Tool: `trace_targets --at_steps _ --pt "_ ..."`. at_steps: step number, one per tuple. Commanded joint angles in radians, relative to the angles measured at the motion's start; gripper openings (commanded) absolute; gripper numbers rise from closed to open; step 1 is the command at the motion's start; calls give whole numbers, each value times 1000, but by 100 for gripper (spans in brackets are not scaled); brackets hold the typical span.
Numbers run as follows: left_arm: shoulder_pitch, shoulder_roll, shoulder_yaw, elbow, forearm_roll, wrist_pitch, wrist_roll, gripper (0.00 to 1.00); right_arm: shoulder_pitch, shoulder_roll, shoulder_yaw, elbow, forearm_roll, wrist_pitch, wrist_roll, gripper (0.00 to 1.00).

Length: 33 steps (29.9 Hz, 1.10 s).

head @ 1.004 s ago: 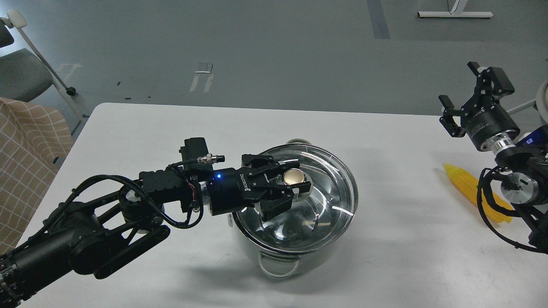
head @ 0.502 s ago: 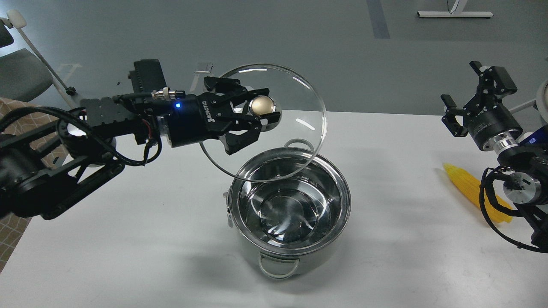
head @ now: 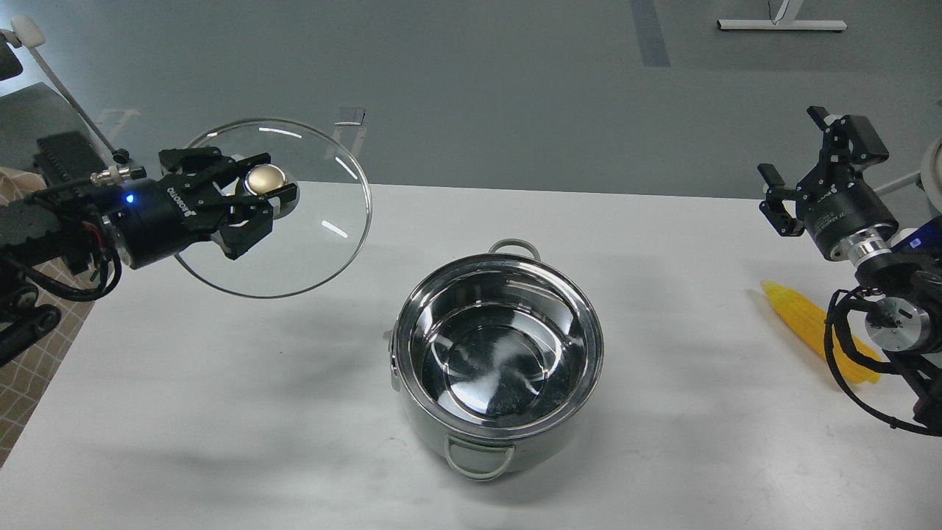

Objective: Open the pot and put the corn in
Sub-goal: 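Lift the glass lid off the pot and carry it aside, then lower the lid onto the table and open the left gripper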

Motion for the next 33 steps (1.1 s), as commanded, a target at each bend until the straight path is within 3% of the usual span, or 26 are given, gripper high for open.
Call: trace_targets --at_steps 1,4,12,18,23,29,33 --pt "59 -27 5 69 -97 30 -1 11 0 2 0 0 0 0 0 99" --pt "80 -100 8 146 -175 44 -1 11 0 2 -2 0 0 -2 0 99" --pt "112 -271 9 388 -178 185 -1 13 0 1 -3 0 0 -7 0 99" --pt "112 -343 11 494 -183 248 -1 14 -8 -1 -3 2 0 -7 0 99" --pt "114 -378 11 545 -183 266 -1 15 -14 -1 -2 2 0 -7 0 99" --pt "128 -384 11 550 -213 266 -1 25 -19 -1 -2 3 0 -7 0 99" --pt "141 -389 11 562 -229 266 -1 25 -20 -2 -2 6 0 -7 0 99"
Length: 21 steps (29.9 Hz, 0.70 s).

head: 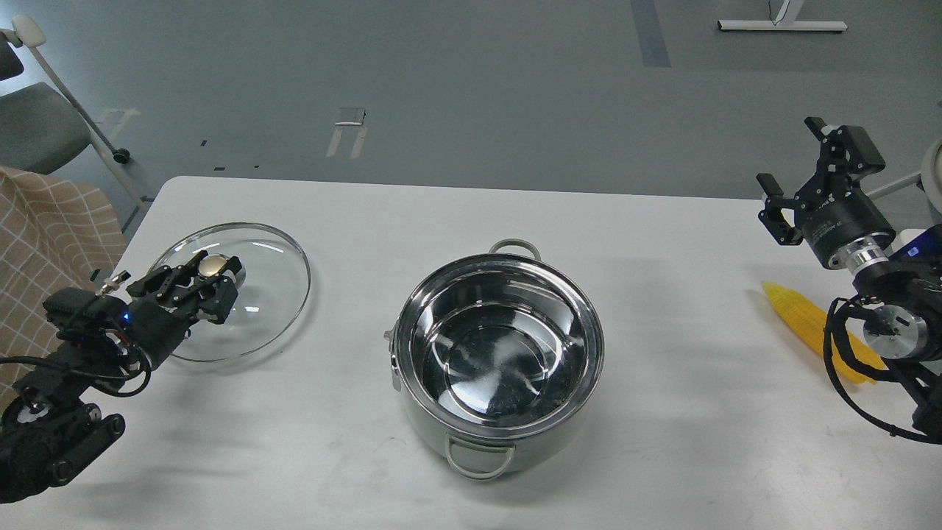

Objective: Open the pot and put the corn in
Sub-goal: 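Lower the lid onto the table and open the left gripper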

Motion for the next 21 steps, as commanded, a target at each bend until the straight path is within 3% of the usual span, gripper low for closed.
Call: trace_targets --at_steps 1,8,10,12,16,21 --pt "9 -14 0 22 -14 0 0 26 0 0 0 2 0 0 0 99" --pt "9 -23 0 28 -26 0 0 48 -1 -2 0 2 0 0 0 99" --pt "9 -23 0 28 -31 0 0 62 0 -2 0 2 -1 0 0 99" --pt "9 -23 0 30 -31 0 0 70 0 -2 0 2 0 0 0 99" --pt "9 -22 2 30 -31 0 0 81 0 -2 0 2 -1 0 0 99" --pt "4 -19 14 27 -35 -4 0 82 -1 -2 0 2 -1 0 0 99"
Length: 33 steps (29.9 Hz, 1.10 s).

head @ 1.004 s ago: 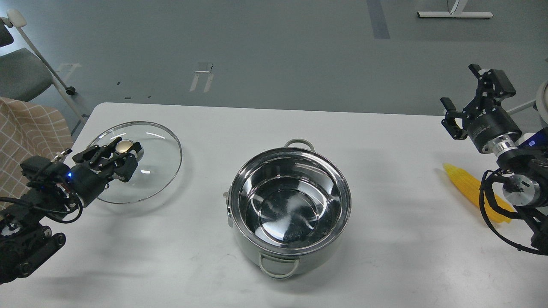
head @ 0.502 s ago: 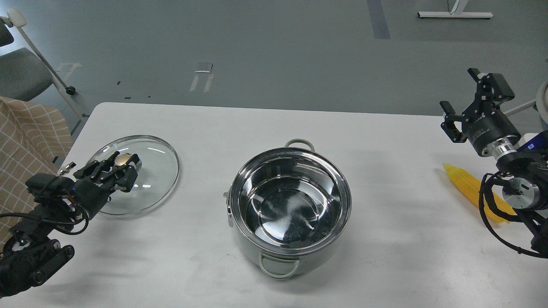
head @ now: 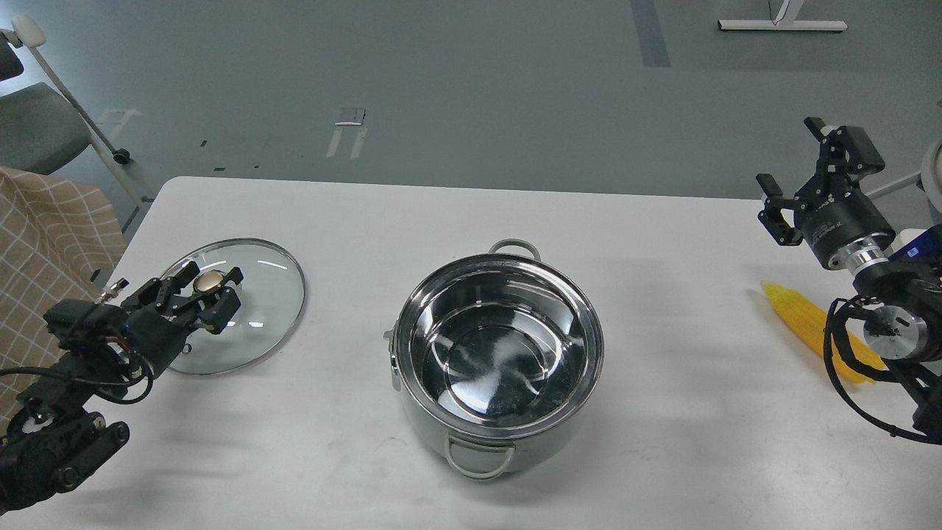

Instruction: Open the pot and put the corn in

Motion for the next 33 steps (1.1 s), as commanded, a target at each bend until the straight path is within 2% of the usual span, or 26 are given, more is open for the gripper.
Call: trace_targets --at_steps 1,5,7,9,11,12,13,15,17,22,23,25,29,33 --pt "-15 2 5 -15 -19 -8 0 82 1 0 0 -1 -1 0 0 99" --pt "-58 39 -12 -88 -145 -77 0 82 2 -6 -2 2 -1 0 0 99" --pt "-121 109 -12 -164 -290 -181 0 82 12 -11 -2 3 -1 2 0 99" --pt "-204 185 -15 -237 -524 -351 0 82 24 -17 -2 6 -13 2 0 99" --pt "-259 205 -15 -250 -648 -429 0 83 36 -31 -2 17 -39 0 0 99" --pt "-309 217 -15 -250 -768 -503 0 83 48 -46 -3 35 -80 -3 0 99" --pt "-331 223 -15 -250 -827 -541 0 83 55 -54 -3 48 -106 -6 0 99" --pt "-389 235 -16 -250 -1042 -693 0 86 73 -98 -6 90 -230 -29 0 99" --pt "-417 235 -21 -250 -1184 -776 0 87 91 -139 -18 109 -350 -37 0 99" --pt "-436 203 -38 -251 -1392 -869 0 91 124 -238 -109 172 -648 -63 0 99" --pt "-436 182 -44 -251 -1417 -876 0 96 125 -279 -135 199 -733 -96 0 99" --pt "-436 167 -52 -251 -1429 -878 0 97 127 -317 -166 233 -830 -132 0 99" --pt "-434 107 -63 -251 -1432 -878 0 98 128 -417 -265 285 -1184 -196 0 99" --pt "-433 73 -61 -251 -1432 -876 0 98 125 -468 -314 285 -1379 -221 0 99"
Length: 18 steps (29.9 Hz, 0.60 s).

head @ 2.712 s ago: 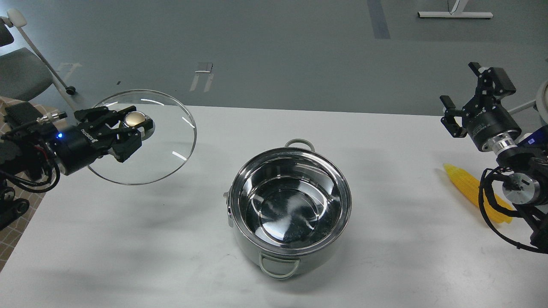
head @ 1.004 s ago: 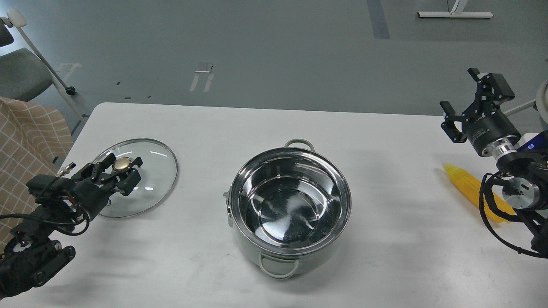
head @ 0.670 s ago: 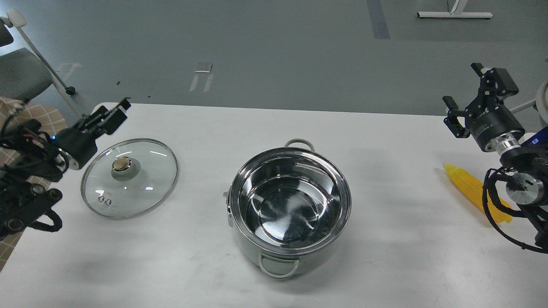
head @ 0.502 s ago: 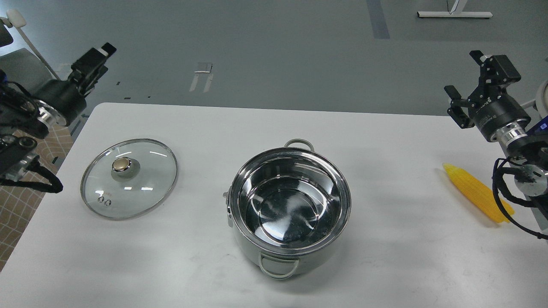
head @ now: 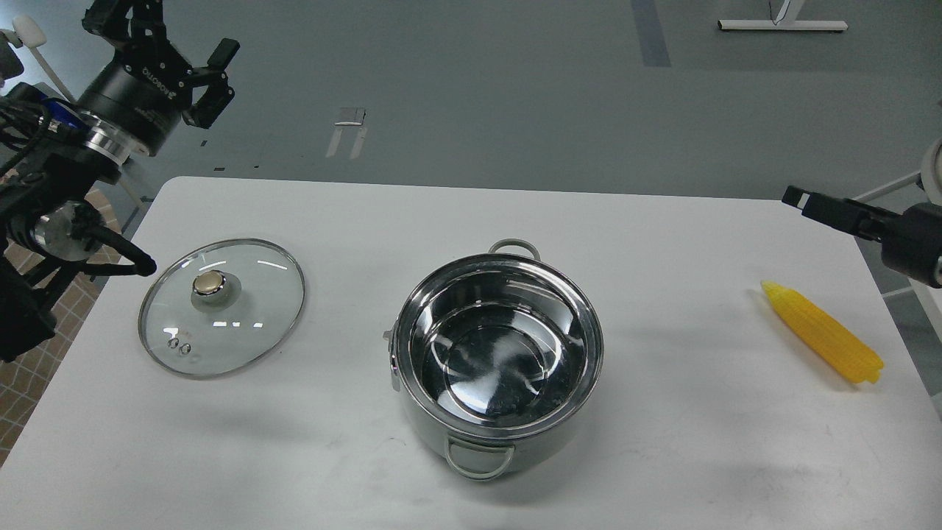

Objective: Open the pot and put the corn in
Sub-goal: 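Grasp the yellow corn cob with the right gripper and lift it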

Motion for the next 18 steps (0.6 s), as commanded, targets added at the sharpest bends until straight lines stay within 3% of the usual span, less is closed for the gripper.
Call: trace_targets --at_steps 1,12,18 --pt "3 -39 0 0 1 5 0 98 -4 -54 -58 1 -203 -31 0 99" --pt "14 -51 -2 -20 4 5 0 98 -37 -60 -158 -71 -381 -86 0 99" --pt "22 -51 -2 -32 4 6 0 98 -66 27 -204 -145 -396 -136 0 98"
